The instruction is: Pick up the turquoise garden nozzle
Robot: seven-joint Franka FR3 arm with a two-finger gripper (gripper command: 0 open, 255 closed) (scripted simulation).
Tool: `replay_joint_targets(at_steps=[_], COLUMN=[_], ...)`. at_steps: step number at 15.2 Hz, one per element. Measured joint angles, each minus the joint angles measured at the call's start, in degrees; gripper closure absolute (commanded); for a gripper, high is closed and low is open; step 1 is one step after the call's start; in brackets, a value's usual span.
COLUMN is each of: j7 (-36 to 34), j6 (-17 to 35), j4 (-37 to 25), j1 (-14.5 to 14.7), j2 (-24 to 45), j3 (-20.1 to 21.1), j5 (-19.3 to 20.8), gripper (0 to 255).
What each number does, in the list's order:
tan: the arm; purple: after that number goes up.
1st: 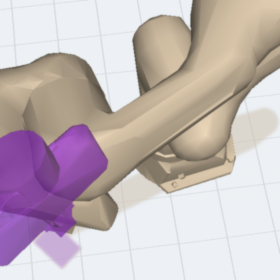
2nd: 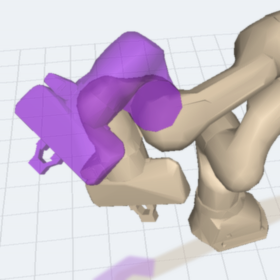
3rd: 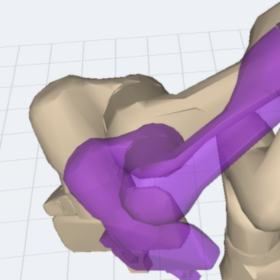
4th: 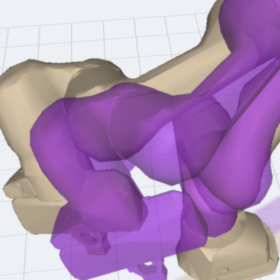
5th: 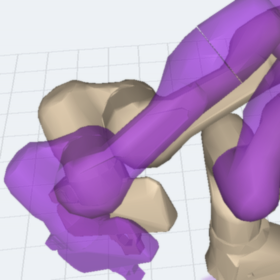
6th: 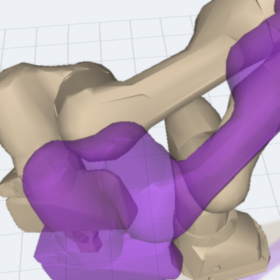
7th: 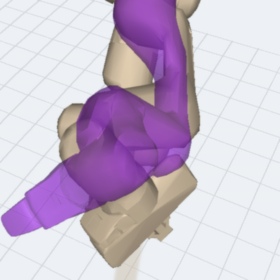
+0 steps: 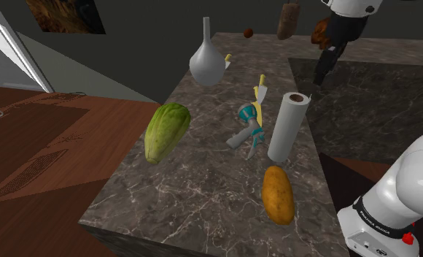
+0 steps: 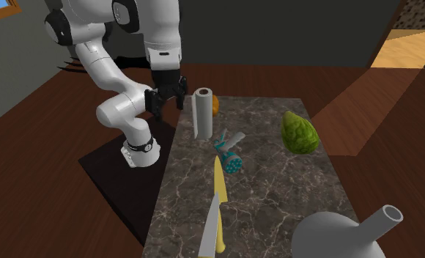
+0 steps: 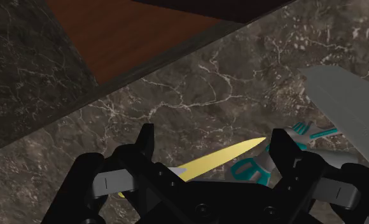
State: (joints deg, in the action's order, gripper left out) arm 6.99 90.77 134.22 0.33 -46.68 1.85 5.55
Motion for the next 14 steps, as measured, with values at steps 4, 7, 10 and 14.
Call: replay_joint_targets(at_steps=[4, 7, 10, 14], j7=[-5.08, -12.18, -19.4, -29.73], j6=[3.44, 8.88, 14.33, 22.4], j4=[1.96, 5.05, 6.61, 8.13], j1=[-0.57, -1.36, -2.28, -3.43], j2=[1.15, 2.81, 5.83, 11.08], j3=[2.04, 4.9, 7.91, 12.76], j5=[-1.88, -4.32, -6.55, -9.18], gripper=[0, 0, 0, 0])
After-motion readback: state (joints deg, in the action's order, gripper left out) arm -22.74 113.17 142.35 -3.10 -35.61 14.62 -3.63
